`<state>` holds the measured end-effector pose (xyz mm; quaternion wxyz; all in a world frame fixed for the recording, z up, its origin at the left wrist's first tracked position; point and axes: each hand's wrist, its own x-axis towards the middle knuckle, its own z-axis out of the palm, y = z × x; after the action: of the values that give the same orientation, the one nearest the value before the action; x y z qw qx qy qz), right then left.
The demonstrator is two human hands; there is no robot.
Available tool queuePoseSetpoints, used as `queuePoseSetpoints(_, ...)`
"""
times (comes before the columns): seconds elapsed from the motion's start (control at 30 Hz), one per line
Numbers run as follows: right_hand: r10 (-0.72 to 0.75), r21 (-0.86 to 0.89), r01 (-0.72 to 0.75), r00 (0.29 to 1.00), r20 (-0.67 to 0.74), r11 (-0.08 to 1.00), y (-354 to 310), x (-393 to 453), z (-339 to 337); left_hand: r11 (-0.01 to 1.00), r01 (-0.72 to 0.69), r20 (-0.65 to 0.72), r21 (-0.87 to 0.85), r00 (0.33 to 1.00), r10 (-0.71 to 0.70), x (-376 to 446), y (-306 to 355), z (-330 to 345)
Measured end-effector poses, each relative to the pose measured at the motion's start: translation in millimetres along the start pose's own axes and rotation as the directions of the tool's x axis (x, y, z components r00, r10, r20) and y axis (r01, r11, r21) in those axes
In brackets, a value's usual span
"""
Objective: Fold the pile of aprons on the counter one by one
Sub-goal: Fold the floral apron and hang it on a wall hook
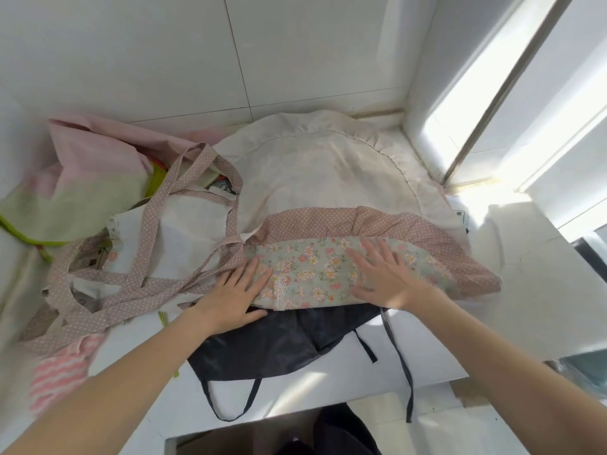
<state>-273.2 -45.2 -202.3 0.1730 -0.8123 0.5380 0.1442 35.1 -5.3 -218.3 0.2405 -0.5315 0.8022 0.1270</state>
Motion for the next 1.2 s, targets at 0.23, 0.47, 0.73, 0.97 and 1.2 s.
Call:
queuePoseSetpoints(0.23,0.009,-0.116,0.012,0.983,0.182,0.993,-36,-2,-2,0.996,-0.084,-0.198,-0.001,0.977,0.082,-13,-8,-25)
queuePoseSetpoints(0.47,0.082,0.059,-0.112,0.926,0.369,0.992,-31,-16,-68,0.978,-0.199,-0.172,-0.061,0.967,0.186,-40,-4,-46)
queuePoseSetpoints(0.73,0.051,-0.120,0.019,0.830,0.556,0.993,-60,-27,-62,0.941,-0.104,-0.455,-0.323,0.889,-0.058,-53,-9,-33)
queuePoseSetpoints(0.97,-0.150,0.667,-0.048,0.960,0.235,0.743,-169,52,-49,0.668,0.151,-0.162,-0.729,0.909,-0.383,-17,-36,-45)
queuePoseSetpoints(1.2,-0.134,0.860,-0.476,0.879,0.458,-0.185,-174,79,-53,0.721,0.184,-0.158,-0.668,0.912,-0.379,-2,-60,-68)
